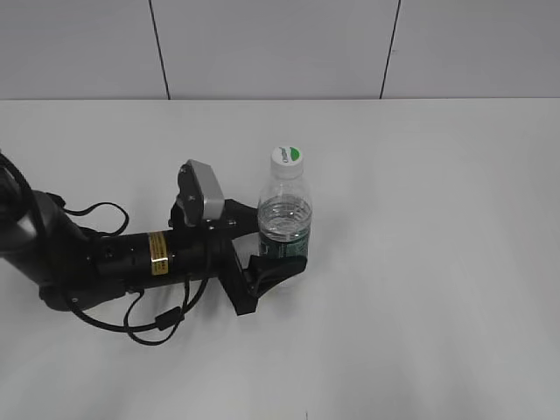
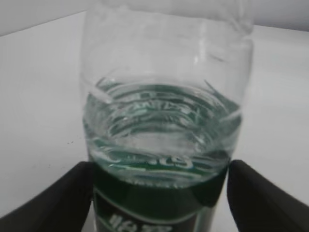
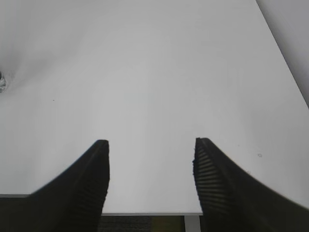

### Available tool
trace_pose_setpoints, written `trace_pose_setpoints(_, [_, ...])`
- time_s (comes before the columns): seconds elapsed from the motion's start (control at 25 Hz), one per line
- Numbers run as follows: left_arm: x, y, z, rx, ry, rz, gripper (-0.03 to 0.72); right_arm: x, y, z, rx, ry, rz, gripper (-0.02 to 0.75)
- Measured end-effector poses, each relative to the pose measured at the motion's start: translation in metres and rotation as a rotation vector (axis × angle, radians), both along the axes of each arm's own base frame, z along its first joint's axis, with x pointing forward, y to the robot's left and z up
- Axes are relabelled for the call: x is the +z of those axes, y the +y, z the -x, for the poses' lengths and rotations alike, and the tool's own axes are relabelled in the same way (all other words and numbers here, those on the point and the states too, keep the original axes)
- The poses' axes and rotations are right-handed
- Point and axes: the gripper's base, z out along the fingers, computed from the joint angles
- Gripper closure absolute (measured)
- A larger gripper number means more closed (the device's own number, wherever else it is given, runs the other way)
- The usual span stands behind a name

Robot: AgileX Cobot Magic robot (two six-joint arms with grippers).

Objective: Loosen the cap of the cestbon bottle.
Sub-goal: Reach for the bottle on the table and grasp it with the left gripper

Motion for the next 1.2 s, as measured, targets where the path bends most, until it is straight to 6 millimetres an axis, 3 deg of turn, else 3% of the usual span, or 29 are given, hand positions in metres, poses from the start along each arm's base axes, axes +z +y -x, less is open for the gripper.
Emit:
trace_pose_setpoints(0.48, [0.0, -0.014, -0.013, 0.011, 0.017, 0.037, 0.164, 0.0, 0.0, 0.0, 0.0, 0.0, 0.0, 0.311])
trace_pose_setpoints(0.72, [0.0, -0.015, -0.012, 0.003, 0.02, 0.037, 0.273, 0.0, 0.0, 0.0, 0.0, 0.0, 0.0, 0.311])
trace_pose_setpoints(1.2, [0.001, -0.015, -0.012, 0.0, 0.017, 0.038, 0.274, 0.0, 0.0, 0.0, 0.0, 0.0, 0.0, 0.311])
